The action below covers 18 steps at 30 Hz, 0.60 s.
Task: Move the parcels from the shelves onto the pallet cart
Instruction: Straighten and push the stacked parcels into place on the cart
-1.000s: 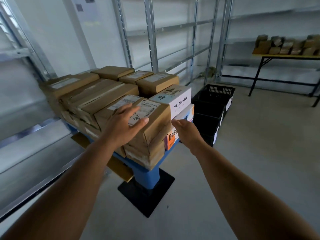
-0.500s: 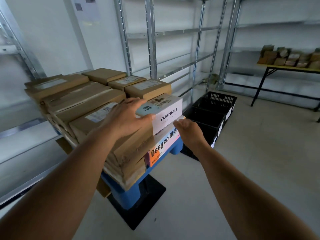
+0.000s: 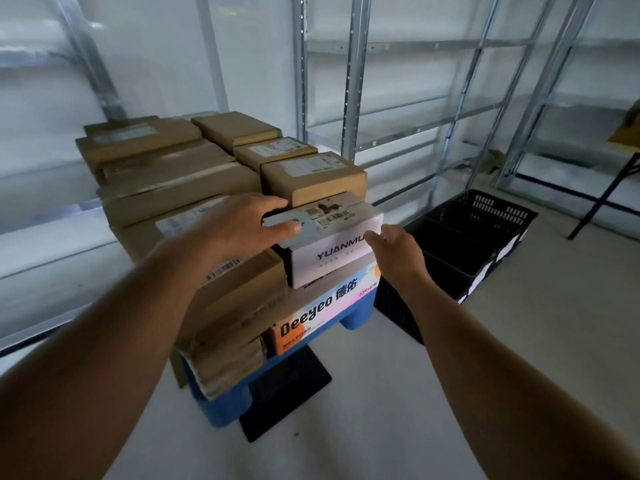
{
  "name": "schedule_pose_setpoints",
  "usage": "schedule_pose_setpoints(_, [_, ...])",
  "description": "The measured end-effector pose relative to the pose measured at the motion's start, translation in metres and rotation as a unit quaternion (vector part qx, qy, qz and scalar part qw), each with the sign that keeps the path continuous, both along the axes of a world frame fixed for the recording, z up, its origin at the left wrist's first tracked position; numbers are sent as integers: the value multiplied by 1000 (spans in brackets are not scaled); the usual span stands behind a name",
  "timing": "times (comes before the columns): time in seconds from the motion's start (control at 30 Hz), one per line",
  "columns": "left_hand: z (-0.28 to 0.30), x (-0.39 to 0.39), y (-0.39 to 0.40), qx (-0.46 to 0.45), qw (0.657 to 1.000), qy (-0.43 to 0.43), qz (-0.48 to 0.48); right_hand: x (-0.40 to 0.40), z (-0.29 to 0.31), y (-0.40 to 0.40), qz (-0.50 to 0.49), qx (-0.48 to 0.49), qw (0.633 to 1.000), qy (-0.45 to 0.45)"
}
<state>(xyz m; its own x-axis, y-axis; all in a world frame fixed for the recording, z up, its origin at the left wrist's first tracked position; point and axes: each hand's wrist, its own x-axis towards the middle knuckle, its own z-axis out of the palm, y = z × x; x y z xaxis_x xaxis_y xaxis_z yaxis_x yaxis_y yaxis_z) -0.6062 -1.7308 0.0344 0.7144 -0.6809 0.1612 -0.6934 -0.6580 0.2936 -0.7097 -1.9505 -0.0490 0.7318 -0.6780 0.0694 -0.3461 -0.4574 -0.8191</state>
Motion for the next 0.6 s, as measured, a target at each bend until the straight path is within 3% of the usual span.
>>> schedule_pose_setpoints(0.17, [-1, -20, -13, 28, 997, -39, 65, 11, 4, -28, 13, 4, 999, -38])
schedule_pose_setpoints(0.43, [-27, -45, -27, 133, 965, -98, 203, 27, -3, -66, 155, 43, 985, -59])
schedule_pose_setpoints(0.6, [-41, -56, -37, 171, 951, -115, 229, 36, -11, -76, 227, 58, 971, -46])
